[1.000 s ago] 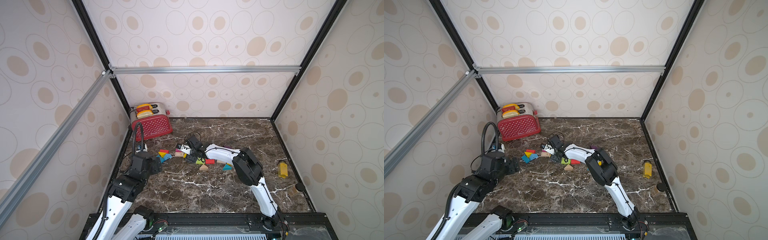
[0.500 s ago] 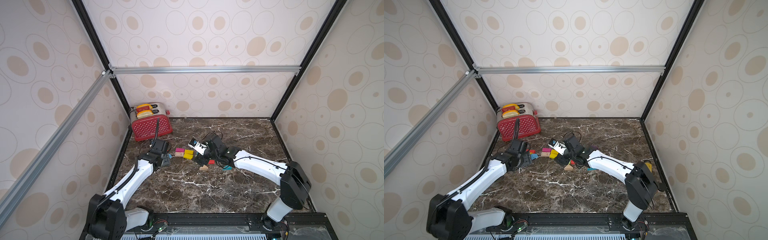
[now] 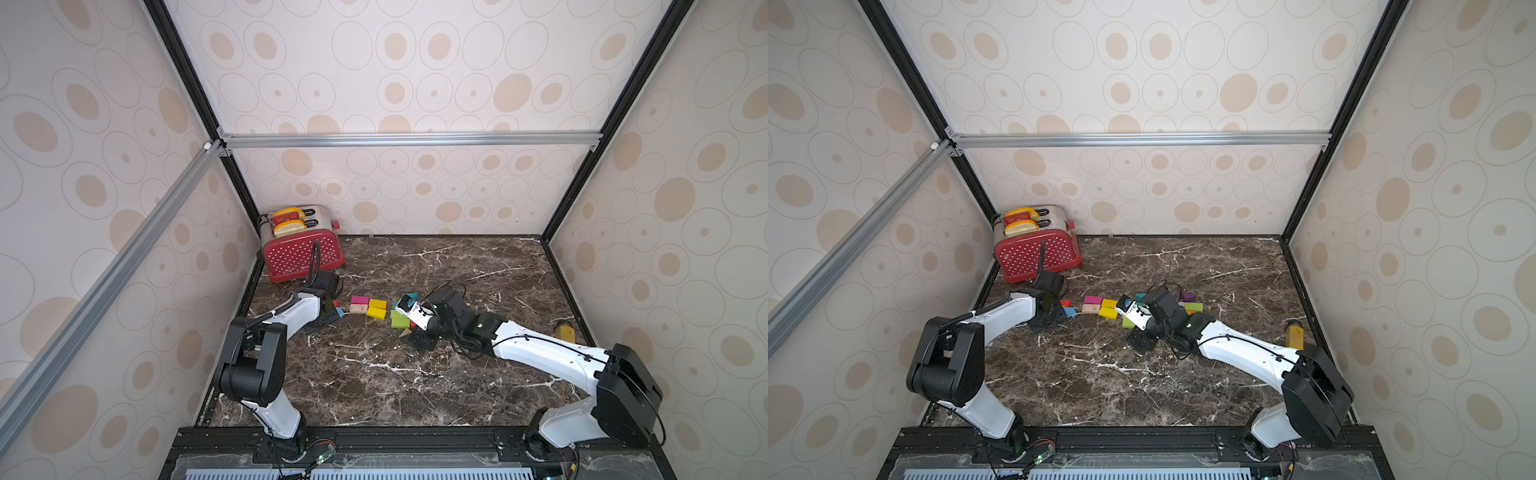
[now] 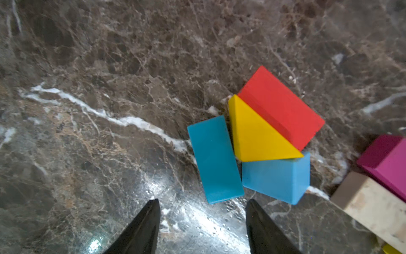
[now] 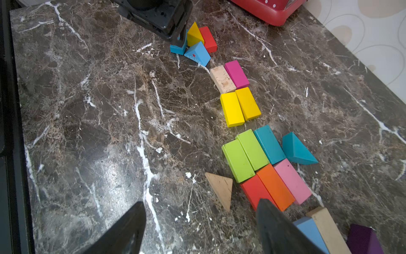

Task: Assemble a piece of candy with building blocks
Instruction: Pick up the building block from the center of the board.

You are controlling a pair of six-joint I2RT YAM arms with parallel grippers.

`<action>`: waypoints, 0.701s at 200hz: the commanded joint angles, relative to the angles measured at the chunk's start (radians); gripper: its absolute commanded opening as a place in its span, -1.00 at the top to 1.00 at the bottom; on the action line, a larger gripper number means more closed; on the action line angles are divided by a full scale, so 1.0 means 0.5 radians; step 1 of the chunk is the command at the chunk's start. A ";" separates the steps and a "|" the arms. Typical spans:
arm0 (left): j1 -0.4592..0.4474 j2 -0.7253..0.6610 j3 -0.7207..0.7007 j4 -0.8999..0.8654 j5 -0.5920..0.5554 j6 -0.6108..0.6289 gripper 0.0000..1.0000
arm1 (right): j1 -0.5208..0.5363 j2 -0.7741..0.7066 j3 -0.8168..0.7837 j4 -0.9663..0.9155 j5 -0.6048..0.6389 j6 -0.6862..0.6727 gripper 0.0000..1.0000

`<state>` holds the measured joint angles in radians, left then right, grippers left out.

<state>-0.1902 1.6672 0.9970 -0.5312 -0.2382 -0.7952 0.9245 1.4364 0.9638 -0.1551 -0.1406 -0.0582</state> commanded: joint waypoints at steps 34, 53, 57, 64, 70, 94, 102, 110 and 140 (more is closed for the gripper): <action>0.042 0.094 0.099 0.003 -0.078 -0.057 -0.19 | 0.007 -0.021 -0.022 0.008 -0.022 0.039 -0.65; 0.054 0.174 0.137 0.013 -0.068 -0.040 -0.17 | 0.010 -0.017 -0.022 0.009 -0.026 0.041 -0.65; 0.057 0.190 0.141 0.019 -0.066 -0.036 -0.16 | 0.009 -0.017 -0.021 0.009 -0.025 0.041 -0.65; 0.061 0.214 0.152 0.028 -0.058 -0.036 -0.16 | 0.008 -0.014 -0.020 0.010 -0.023 0.038 -0.65; 0.059 0.229 0.157 0.045 -0.048 -0.035 -0.14 | 0.009 -0.011 -0.020 0.009 -0.020 0.037 -0.65; 0.063 0.253 0.147 0.094 -0.036 -0.026 -0.13 | 0.010 0.001 -0.020 0.003 -0.020 0.039 -0.65; 0.063 0.258 0.144 0.098 -0.034 -0.026 -0.13 | 0.007 0.003 -0.019 0.002 -0.019 0.038 -0.65; 0.061 0.266 0.144 0.102 -0.033 -0.021 -0.13 | 0.007 0.012 -0.016 0.001 -0.020 0.040 -0.65; 0.065 0.288 0.133 0.108 -0.069 -0.011 -0.02 | 0.009 0.040 -0.016 0.005 -0.020 0.042 -0.64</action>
<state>-0.1673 1.7962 1.0565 -0.4789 -0.2504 -0.8028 0.9245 1.4384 0.9638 -0.1497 -0.1444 -0.0483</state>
